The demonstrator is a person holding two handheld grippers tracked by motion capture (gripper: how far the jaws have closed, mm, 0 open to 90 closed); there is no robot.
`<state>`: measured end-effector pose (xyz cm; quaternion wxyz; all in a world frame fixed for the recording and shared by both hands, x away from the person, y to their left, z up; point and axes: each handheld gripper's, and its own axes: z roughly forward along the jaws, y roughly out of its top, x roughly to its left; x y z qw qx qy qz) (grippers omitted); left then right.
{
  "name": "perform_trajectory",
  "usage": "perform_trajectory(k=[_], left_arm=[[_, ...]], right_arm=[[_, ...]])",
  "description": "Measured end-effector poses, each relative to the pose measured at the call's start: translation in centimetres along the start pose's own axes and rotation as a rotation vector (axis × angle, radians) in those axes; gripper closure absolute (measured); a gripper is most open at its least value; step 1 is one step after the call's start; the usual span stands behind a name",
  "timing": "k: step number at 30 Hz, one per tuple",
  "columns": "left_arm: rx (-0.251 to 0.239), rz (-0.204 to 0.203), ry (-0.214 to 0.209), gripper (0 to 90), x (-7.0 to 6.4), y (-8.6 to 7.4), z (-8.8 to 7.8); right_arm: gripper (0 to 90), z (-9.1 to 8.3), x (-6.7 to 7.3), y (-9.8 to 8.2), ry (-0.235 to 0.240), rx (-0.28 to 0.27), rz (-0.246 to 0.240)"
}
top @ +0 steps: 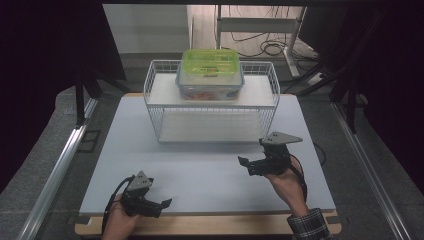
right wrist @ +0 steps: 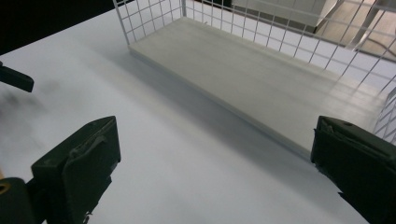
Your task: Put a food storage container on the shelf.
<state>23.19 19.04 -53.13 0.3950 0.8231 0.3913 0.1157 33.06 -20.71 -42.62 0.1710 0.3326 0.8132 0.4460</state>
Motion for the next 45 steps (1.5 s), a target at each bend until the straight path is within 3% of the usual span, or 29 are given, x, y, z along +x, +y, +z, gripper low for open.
perform_trajectory(k=[4, 10, 24, 36, 45], left_arm=[[0.0, 0.002, -0.002, 0.8, 0.0, 0.0, 0.0], [-0.004, 0.006, 0.002, 0.8, -0.1, 0.0, 0.0], [-0.01, 0.004, 0.006, 0.8, -0.2, 0.0, 0.1], [-0.01, 0.023, 0.006, 0.9, -0.3, 0.0, 0.1], [-0.013, 0.025, 0.005, 0.9, -0.3, 0.0, 0.1]], right_arm=[[1.7, -0.1, 0.0, -0.4, 0.003, 0.012, 0.012], [1.7, -0.4, 0.3, -0.9, -0.008, 0.019, -0.008], [1.6, -2.4, 0.5, -2.4, -0.044, 0.023, -0.018], [1.6, -3.4, 0.2, -4.0, -0.071, 0.047, 0.001], [0.0, -3.8, 0.3, -5.0, -0.13, 0.05, -0.019]])
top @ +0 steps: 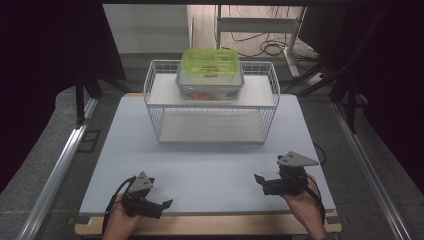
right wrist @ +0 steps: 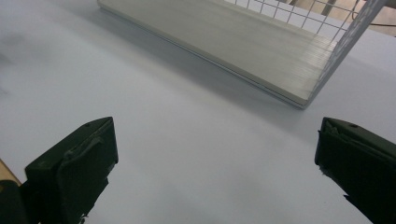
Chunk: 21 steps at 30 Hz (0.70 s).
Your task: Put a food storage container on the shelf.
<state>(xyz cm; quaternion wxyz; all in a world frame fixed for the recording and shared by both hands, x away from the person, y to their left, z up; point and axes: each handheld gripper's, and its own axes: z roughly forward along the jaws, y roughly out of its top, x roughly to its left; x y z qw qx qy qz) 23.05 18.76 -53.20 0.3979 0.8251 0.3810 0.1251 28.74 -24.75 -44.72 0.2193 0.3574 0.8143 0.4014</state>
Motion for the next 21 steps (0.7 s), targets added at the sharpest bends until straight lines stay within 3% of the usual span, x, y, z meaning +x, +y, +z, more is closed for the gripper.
perform_trajectory(k=[21], left_arm=[[0.001, 0.003, 0.001, 0.9, 0.0, 0.0, 0.0]], right_arm=[[0.0, -0.6, -0.4, -2.2, -0.023, 0.018, 0.015]])
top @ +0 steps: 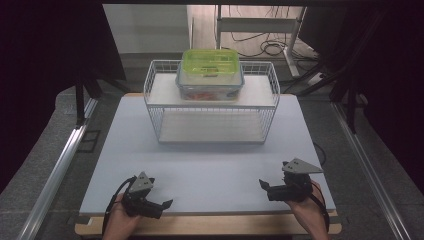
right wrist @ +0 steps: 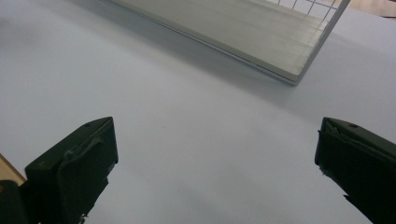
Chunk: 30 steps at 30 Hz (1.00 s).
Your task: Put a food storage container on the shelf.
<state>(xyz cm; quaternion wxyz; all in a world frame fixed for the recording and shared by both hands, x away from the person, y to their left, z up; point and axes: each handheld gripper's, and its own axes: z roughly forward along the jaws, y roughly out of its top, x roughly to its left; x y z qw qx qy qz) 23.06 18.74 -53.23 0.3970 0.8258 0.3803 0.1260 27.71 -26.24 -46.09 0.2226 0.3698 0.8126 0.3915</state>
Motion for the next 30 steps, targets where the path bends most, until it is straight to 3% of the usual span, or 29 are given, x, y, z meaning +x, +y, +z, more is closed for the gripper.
perform_trajectory(k=[30], left_arm=[[0.0, -0.001, 0.005, 0.9, 0.0, 0.0, 0.0]], right_arm=[[0.0, -1.4, -1.4, -2.9, -0.062, 0.017, 0.04]])
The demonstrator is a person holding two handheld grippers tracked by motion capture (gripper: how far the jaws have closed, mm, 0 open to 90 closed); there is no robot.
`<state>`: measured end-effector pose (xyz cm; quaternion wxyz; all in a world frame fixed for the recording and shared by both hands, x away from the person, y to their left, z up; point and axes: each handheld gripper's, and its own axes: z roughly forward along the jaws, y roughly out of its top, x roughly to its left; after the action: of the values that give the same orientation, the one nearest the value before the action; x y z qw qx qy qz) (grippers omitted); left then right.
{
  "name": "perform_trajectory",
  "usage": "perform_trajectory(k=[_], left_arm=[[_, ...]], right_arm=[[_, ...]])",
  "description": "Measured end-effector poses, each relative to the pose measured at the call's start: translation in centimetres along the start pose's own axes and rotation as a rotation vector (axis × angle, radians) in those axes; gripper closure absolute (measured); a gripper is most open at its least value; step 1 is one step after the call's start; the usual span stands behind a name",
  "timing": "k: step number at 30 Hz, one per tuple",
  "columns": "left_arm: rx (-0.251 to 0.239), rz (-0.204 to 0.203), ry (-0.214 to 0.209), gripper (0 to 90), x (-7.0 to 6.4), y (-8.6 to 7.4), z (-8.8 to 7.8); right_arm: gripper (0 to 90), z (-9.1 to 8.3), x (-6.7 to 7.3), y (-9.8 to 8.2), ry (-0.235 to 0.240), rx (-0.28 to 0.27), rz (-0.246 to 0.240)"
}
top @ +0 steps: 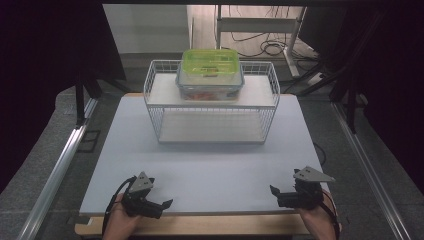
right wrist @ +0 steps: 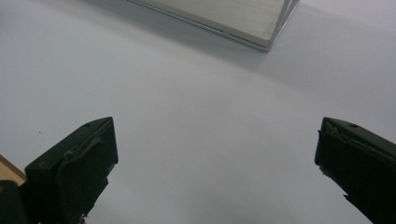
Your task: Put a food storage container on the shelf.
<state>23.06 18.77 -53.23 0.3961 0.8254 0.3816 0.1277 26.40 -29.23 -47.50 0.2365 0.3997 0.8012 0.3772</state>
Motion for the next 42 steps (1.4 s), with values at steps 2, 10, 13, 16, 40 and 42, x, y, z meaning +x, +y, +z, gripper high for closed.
perform_trajectory(k=[2, 10, 13, 16, 40, 42], left_arm=[[0.0, 0.0, 0.001, 0.9, 0.0, 0.0, 0.0], [0.001, 0.001, 0.001, 0.9, 0.0, 0.0, 0.0], [0.003, 0.001, 0.001, 0.9, 0.0, 0.0, 0.0], [0.004, 0.001, 0.001, 0.9, 0.0, 0.0, 0.1], [0.016, 0.006, -0.004, 0.9, -0.1, 0.0, 0.3], [0.016, 0.007, -0.004, 0.9, -0.1, 0.0, 0.3]], right_arm=[[0.0, -0.1, -0.1, -0.2, -0.003, 0.001, 0.004], [0.0, -0.2, -0.5, -1.1, -0.018, 0.013, 0.018], [0.0, -0.2, -0.7, -1.4, -0.028, 0.021, 0.02], [0.0, -0.2, -1.0, -1.9, -0.038, 0.028, 0.021], [0.0, 1.4, -1.9, -3.8, -0.024, 0.118, 0.062], [0.0, 1.5, -1.9, -3.9, -0.021, 0.126, 0.062]])
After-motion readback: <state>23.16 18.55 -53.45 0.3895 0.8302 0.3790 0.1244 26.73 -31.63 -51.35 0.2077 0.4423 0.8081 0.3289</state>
